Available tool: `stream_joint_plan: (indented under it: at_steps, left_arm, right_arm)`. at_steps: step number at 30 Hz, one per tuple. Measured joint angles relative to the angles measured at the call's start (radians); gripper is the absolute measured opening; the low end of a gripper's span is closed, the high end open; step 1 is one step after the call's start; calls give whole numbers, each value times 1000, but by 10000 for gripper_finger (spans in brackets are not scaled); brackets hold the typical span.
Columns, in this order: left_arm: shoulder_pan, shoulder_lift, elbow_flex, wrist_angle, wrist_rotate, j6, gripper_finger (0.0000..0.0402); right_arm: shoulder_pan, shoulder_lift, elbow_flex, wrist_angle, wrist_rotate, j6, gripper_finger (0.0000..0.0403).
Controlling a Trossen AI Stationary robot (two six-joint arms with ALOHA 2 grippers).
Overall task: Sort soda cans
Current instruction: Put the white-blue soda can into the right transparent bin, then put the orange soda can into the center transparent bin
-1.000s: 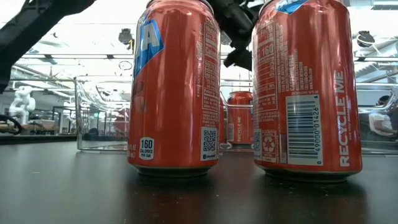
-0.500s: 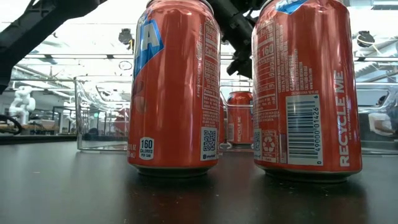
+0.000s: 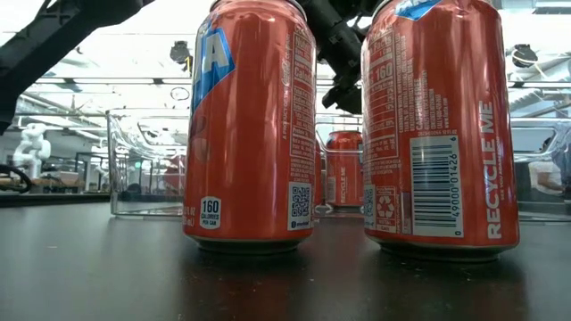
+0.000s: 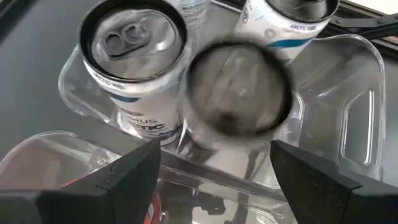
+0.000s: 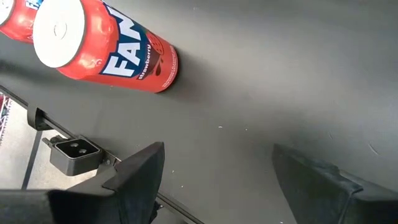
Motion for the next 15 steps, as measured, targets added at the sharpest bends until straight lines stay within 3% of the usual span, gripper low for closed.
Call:
stream_joint_plan:
  at_steps: [10,15]
  left_arm:
    - [-5,0,-1,1,8,-2,313]
    - [-6,-12,-2,-17,59,-2,314]
  right_arm:
    - [0,0,0,0,0,0,290]
    - [0,0,0,-1,0,0,290]
